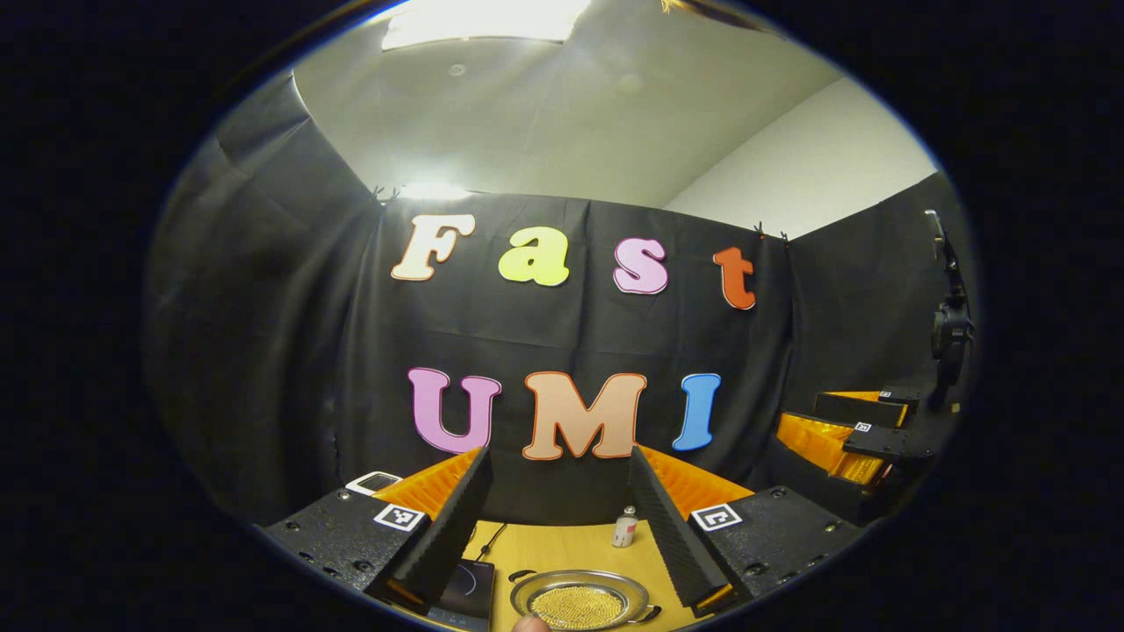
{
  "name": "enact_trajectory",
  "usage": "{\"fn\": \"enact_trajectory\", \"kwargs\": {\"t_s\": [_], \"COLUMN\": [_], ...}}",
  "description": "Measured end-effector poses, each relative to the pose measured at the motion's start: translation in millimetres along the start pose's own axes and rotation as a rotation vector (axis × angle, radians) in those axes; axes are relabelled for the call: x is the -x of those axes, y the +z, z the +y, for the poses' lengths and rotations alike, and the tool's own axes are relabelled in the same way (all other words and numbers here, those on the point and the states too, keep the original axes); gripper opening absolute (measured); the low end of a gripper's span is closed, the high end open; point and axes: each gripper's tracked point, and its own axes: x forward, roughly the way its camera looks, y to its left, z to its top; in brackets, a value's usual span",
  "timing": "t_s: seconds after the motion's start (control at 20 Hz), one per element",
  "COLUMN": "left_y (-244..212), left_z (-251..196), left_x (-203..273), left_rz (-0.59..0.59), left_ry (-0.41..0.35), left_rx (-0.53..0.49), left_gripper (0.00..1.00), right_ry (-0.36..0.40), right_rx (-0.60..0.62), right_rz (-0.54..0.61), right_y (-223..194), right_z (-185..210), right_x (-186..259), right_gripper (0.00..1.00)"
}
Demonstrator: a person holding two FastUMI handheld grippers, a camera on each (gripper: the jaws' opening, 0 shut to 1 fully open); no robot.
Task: First push the handle of the pot to place it horizontally, then grasp the pot with both hands and set it on the induction cooktop.
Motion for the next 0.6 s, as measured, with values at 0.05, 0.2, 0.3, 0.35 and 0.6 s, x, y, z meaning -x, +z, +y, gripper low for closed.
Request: {"fn": "enact_trajectory", "kwargs": {"t_s": [0.05, 0.2, 0.3, 0.35, 0.6], "left_y": [-5, -17, -22, -27, -42], "left_z": [2, 9, 12, 16, 35], "left_x": [0, 1, 0, 0, -2], "left_rz": [0.009, 0.041, 0.058, 0.067, 0.103], "left_ry": [0.004, 0.003, -0.001, -0.002, -0.012], "left_rx": [-0.001, -0.006, 0.005, 0.015, 0.036], "left_gripper": [0.94, 0.94, 0.95, 0.91, 0.91], "right_ry": [-0.002, 0.009, 0.012, 0.013, 0.027], "right_rx": [-0.004, 0.004, 0.003, -0.001, -0.063], "right_rz": [0.007, 0.038, 0.050, 0.058, 0.140], "right_y": [1, -10, -13, -16, -41], "right_z": [0, 6, 13, 19, 37], "right_x": [2, -3, -6, -6, -17], "right_gripper": [0.91, 0.91, 0.84, 0.85, 0.36]}}
